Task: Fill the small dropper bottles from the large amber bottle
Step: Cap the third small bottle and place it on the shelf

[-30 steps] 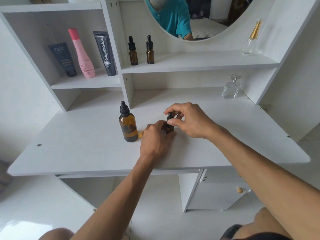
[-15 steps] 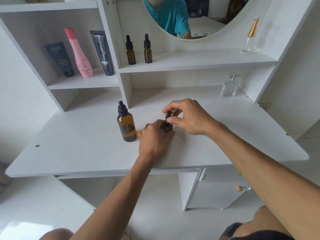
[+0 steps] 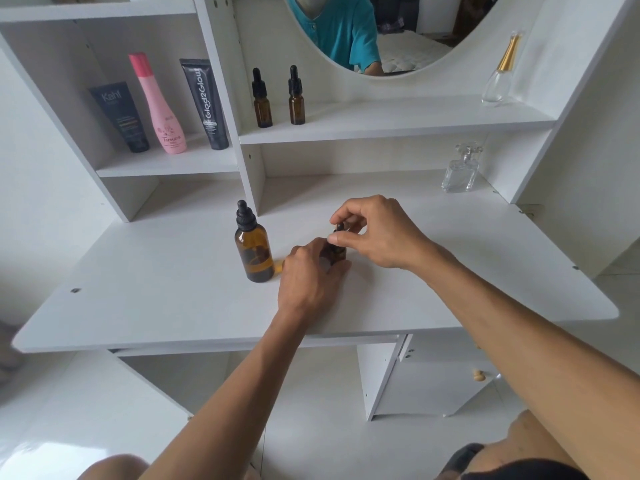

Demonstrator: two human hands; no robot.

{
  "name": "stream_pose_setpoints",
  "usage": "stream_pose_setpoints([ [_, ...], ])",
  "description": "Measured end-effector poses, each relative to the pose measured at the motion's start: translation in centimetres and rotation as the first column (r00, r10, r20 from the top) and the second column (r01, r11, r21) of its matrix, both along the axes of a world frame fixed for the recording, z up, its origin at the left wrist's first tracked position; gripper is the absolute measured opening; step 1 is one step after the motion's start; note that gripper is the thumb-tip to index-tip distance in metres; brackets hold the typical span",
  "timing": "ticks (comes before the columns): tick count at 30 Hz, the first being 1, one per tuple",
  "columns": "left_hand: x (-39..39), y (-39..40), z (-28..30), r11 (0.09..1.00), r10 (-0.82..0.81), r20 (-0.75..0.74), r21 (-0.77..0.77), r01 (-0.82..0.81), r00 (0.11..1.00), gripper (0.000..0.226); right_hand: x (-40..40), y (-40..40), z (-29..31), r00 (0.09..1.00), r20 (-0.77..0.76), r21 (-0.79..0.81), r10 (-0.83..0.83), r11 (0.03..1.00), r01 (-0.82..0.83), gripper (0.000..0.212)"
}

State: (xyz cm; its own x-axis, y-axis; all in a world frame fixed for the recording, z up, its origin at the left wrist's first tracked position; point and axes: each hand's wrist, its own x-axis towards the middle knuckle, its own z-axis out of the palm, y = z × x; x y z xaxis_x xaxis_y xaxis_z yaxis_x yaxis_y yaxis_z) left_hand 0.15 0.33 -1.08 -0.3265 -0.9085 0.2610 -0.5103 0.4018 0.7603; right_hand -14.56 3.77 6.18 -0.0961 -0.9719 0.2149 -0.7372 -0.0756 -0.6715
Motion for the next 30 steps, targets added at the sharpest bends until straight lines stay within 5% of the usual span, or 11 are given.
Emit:
stream_pose_setpoints([
  [30,-0.10,0.06,0.18,1.000,0.012,-0.003,0.006,-0.012,1.000,0.021,0.52,0.04,0.40,0.999,-0.049,0.052,-0.017,0.998,0.020,0.034],
])
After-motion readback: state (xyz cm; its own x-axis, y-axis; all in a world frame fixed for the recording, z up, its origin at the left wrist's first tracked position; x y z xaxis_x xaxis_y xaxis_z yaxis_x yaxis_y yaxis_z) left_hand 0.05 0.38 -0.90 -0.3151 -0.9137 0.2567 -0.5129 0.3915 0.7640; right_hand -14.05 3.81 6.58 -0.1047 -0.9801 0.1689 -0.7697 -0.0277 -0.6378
